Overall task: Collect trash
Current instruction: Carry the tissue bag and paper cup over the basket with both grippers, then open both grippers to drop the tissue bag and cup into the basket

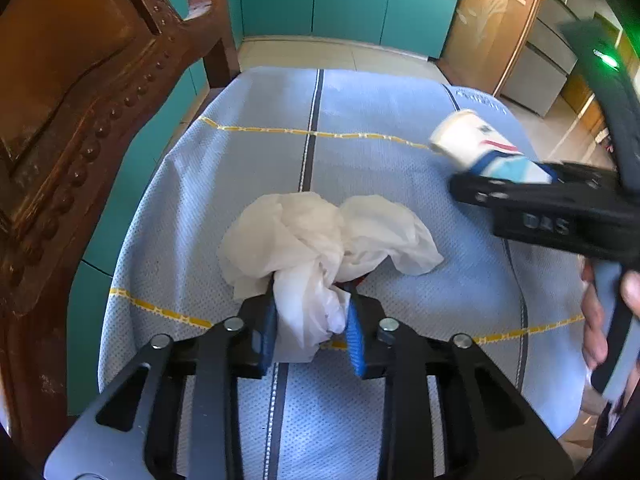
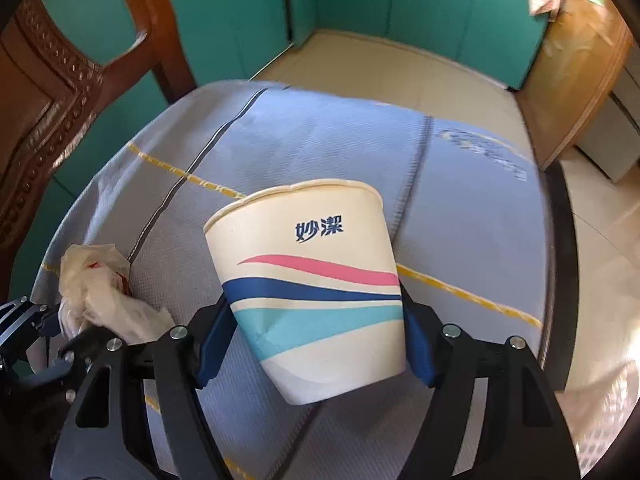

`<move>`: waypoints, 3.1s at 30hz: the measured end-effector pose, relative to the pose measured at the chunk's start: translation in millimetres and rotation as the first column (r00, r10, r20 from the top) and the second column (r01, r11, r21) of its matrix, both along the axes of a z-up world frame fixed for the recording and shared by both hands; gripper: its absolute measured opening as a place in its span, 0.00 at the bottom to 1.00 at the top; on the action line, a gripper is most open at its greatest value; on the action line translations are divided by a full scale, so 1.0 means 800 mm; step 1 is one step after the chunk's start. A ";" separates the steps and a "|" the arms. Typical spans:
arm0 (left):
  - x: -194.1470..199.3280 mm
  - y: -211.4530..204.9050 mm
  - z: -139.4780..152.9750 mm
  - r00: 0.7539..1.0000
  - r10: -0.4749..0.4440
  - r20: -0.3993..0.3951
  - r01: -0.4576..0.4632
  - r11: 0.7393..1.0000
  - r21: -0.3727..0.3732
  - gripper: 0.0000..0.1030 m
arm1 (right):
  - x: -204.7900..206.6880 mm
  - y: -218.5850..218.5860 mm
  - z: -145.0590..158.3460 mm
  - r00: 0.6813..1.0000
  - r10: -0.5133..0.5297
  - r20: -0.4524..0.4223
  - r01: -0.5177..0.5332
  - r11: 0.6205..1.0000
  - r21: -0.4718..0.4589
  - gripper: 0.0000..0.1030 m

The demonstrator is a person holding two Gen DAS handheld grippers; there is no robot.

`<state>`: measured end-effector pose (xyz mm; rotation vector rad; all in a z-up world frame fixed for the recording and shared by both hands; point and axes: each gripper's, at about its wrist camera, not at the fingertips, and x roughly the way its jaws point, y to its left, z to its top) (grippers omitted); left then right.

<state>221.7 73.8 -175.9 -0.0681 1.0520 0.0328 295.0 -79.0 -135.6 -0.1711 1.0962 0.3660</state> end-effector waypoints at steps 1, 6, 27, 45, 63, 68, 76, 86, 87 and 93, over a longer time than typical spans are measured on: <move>0.000 0.000 0.003 1.000 0.002 0.009 -0.002 1.000 -0.004 0.26 | -0.005 -0.004 0.006 1.000 -0.018 0.015 0.018 1.000 -0.002 0.70; -0.009 -0.007 0.025 0.998 -0.001 0.062 0.002 1.000 -0.007 0.24 | -0.038 -0.034 0.045 0.989 -0.107 0.100 0.106 0.994 0.014 0.70; -0.095 -0.055 0.150 0.928 -0.064 0.368 0.030 0.995 0.097 0.23 | -0.147 -0.072 0.100 0.955 -0.184 0.231 0.168 0.982 0.087 0.70; -0.121 -0.065 0.167 0.909 -0.071 0.411 0.011 0.989 0.147 0.23 | -0.190 -0.112 0.148 0.896 -0.277 0.347 0.238 0.960 0.150 0.70; -0.150 -0.114 0.199 0.877 -0.132 0.462 0.061 0.984 0.166 0.23 | -0.230 -0.159 0.171 0.843 -0.339 0.417 0.300 0.941 0.158 0.70; -0.145 -0.150 0.201 0.866 -0.232 0.442 0.192 0.972 0.135 0.23 | -0.249 -0.218 0.184 0.799 -0.403 0.447 0.375 0.914 0.154 0.70; -0.142 -0.260 0.175 0.829 -0.405 0.386 0.414 0.908 0.064 0.23 | -0.284 -0.309 0.169 0.746 -0.517 0.419 0.518 0.847 0.121 0.70; -0.110 -0.373 0.131 0.779 -0.567 0.268 0.596 0.803 -0.034 0.77 | -0.309 -0.376 0.154 0.689 -0.617 0.381 0.625 0.771 0.118 0.70; -0.109 -0.374 0.129 0.780 -0.565 0.268 0.593 0.805 -0.028 0.85 | -0.309 -0.380 0.152 0.686 -0.624 0.375 0.630 0.767 0.124 0.70; -0.094 -0.342 0.125 0.839 -0.479 0.258 0.497 0.868 -0.004 0.89 | -0.294 -0.372 0.137 0.713 -0.620 0.327 0.613 0.778 0.136 0.71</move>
